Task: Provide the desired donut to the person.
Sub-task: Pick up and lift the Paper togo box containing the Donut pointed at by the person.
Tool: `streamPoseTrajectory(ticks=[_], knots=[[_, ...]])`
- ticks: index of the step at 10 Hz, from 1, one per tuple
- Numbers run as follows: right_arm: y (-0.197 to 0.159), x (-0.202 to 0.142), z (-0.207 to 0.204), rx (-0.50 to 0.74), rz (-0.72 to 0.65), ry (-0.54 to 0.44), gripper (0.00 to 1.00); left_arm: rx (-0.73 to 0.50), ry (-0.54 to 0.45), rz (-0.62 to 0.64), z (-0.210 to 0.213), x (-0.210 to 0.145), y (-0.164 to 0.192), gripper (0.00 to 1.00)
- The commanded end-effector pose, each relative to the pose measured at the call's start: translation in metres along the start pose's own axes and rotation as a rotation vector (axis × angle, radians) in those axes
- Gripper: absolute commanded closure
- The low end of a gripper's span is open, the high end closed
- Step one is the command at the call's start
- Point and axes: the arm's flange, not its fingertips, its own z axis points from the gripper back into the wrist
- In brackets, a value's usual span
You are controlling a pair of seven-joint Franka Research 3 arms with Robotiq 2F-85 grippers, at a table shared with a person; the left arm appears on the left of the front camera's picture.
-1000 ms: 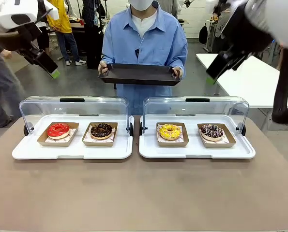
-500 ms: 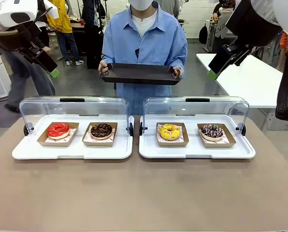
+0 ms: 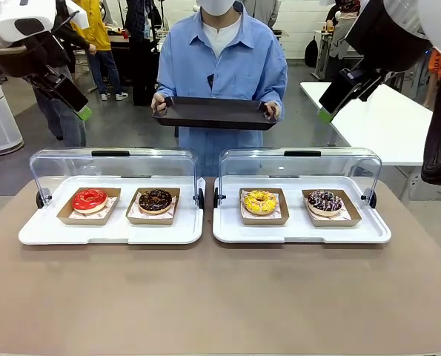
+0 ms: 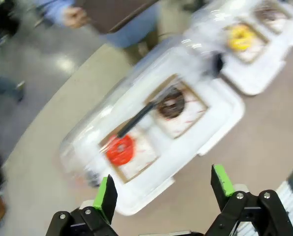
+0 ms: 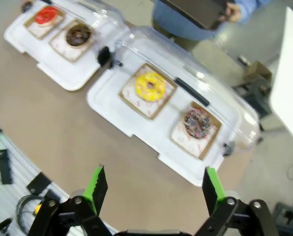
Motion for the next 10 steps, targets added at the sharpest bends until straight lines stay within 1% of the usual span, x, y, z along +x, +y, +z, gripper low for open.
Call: streamPoseTrajectory(ticks=[1, 2, 3, 4, 5, 6, 7, 8, 9, 10], knots=[[-0.058, -0.017, -0.011, 0.354, 0.022, -0.116, 0.00, -0.405, 0.013, 0.004, -0.005, -0.008, 0.044, 0.00], [-0.074, -0.024, -0.019, 0.471, 0.019, -0.134, 0.00, -0.579, -0.010, -0.007, -0.006, -0.014, 0.058, 0.00], [-0.092, -0.031, -0.028, 0.569, 0.060, -0.173, 0.00, -0.762, -0.068, -0.060, -0.008, -0.021, 0.078, 0.00], [-0.116, -0.043, -0.040, 0.645, 0.076, -0.218, 0.00, -0.857, -0.142, -0.082, -0.010, -0.031, 0.100, 0.00], [-0.137, -0.056, -0.053, 0.678, 0.074, -0.244, 0.00, -0.876, -0.205, -0.133, -0.010, -0.043, 0.116, 0.00], [-0.155, -0.071, -0.064, 0.684, 0.076, -0.266, 0.00, -0.883, -0.284, -0.165, -0.013, -0.056, 0.136, 0.00], [-0.169, -0.086, -0.072, 0.694, 0.104, -0.295, 0.00, -0.881, -0.344, -0.194, -0.019, -0.072, 0.158, 0.00], [-0.184, -0.102, -0.079, 0.670, 0.092, -0.327, 0.00, -0.884, -0.408, -0.233, -0.026, -0.094, 0.180, 0.00], [-0.196, -0.114, -0.081, 0.649, 0.076, -0.380, 0.00, -0.878, -0.458, -0.241, -0.029, -0.110, 0.193, 0.00], [-0.206, -0.127, -0.080, 0.636, 0.070, -0.436, 0.00, -0.854, -0.484, -0.252, -0.032, -0.123, 0.204, 0.00]])
